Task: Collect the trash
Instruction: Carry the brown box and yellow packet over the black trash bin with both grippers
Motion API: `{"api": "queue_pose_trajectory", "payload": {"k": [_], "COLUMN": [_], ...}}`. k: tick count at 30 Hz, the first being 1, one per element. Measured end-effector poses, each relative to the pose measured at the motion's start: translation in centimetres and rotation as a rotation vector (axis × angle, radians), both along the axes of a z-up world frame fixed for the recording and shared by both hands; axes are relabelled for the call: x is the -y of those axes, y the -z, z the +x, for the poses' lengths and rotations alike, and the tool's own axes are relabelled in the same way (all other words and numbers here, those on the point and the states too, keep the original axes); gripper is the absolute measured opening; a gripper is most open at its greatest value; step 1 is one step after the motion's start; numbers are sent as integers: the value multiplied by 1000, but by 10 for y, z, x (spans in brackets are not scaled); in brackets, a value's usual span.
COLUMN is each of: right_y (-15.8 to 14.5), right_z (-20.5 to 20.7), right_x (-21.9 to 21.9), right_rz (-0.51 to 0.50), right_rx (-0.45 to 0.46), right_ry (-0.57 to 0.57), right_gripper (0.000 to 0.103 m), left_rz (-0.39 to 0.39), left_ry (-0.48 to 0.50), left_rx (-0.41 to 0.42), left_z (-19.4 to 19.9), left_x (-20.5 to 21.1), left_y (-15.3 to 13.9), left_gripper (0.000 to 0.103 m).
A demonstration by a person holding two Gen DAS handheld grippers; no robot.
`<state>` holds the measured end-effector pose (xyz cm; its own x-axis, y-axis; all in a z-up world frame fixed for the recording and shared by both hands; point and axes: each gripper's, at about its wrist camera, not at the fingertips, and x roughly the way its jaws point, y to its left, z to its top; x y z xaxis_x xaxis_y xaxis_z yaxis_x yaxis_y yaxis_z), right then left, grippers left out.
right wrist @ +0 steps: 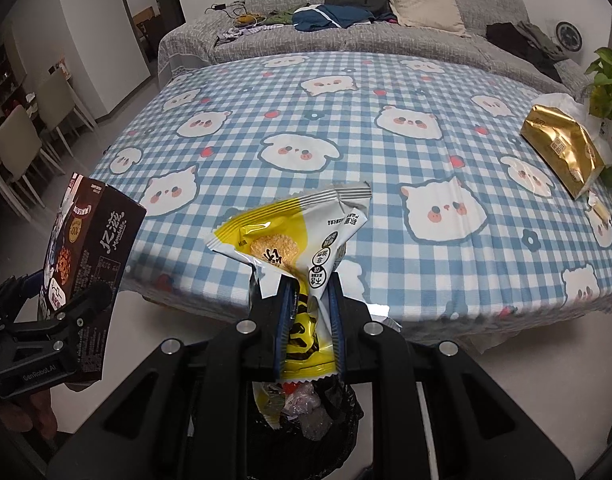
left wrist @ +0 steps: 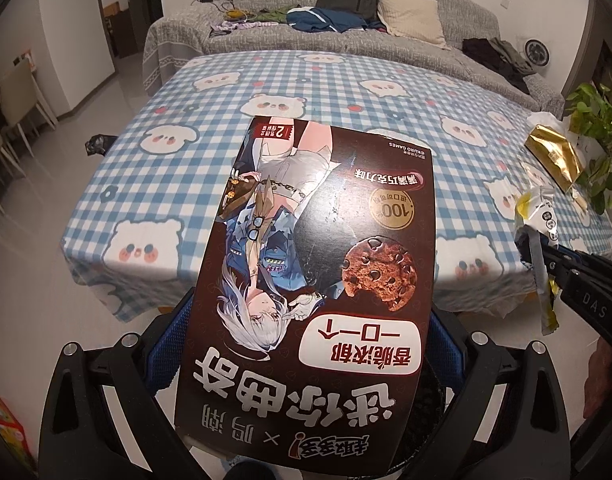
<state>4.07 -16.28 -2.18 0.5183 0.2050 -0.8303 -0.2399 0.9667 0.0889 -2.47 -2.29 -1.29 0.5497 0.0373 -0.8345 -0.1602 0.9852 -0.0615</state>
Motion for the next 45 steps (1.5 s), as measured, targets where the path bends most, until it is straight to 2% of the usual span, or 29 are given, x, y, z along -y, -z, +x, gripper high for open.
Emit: {"api": "queue_pose_trajectory", "payload": {"k": [11, 23, 36, 45], "right_y": [12, 34, 71, 104], "right_z": [-56, -89, -101, -97], "right_x": [5, 0, -15, -23], "right_rz": [6, 12, -10, -40], "right_rx": [-2, -30, -70, -104], "right_ry": [10, 4, 1, 3], "right_gripper": [17, 17, 18, 19], "left_rz": [-10, -20, -31, -53], "left_ry": [-9, -28, -1, 9], "left_rx": [0, -35, -27, -47], "left_z": [-49, -79, -84, -78], "left_x": [3, 6, 10, 13], "left_y": [12, 40, 68, 106], "left_gripper": [96, 96, 96, 96]}}
